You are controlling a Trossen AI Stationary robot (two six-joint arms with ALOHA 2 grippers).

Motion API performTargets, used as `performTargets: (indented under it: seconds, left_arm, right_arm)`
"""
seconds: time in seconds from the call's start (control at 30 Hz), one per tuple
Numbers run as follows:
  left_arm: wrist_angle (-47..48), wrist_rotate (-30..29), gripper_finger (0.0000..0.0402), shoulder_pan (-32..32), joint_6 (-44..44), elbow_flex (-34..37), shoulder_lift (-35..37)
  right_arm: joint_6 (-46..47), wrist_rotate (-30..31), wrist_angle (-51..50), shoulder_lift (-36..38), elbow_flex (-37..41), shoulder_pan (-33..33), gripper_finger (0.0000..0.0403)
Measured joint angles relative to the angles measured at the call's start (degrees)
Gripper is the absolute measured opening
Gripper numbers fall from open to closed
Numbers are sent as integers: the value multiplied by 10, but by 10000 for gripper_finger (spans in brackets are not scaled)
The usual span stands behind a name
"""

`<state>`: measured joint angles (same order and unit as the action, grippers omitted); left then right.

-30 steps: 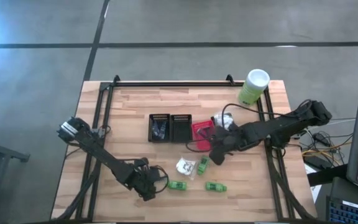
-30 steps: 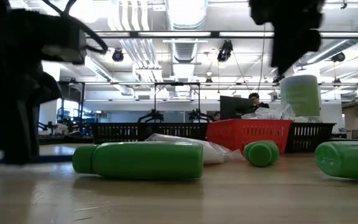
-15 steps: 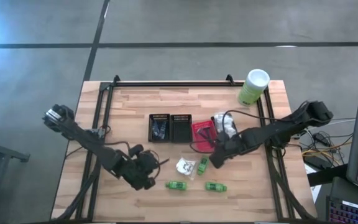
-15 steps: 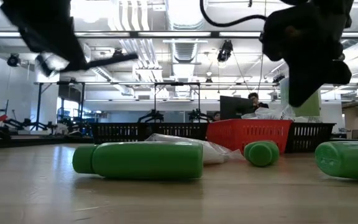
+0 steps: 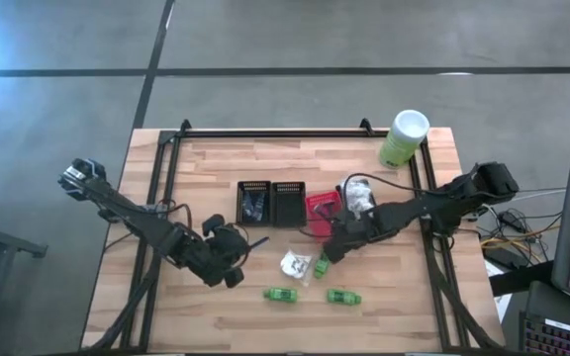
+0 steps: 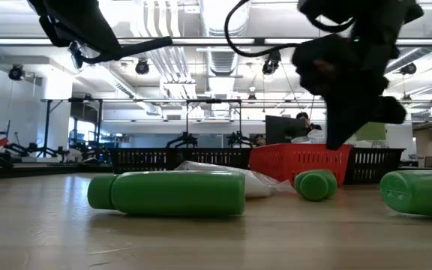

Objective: Pick & Place Travel size toiletries
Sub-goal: Put the blue razor into the orange basket

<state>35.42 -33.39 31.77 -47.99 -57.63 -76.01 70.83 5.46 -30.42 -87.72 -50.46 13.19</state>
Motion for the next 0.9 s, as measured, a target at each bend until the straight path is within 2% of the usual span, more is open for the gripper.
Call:
performTargets:
  seconds: [0.3,0.47,0.73,0.9]
  left_arm:
    - [3,3,25,-2,24,0,1]
    - [4,10,26,-2,24,0,2]
    - [-13,10,26,-4,46,4,2]
    - [-55,6,26,-31,70,9,2]
  right_arm:
    - [-36,8,26,-40,-17,-63,9]
    - [-52,10,32,-36,-27,-81,9]
    - [-138,-15,46,4,-83,-46,9]
    - [-184,-8,69,13,-124,-22,17]
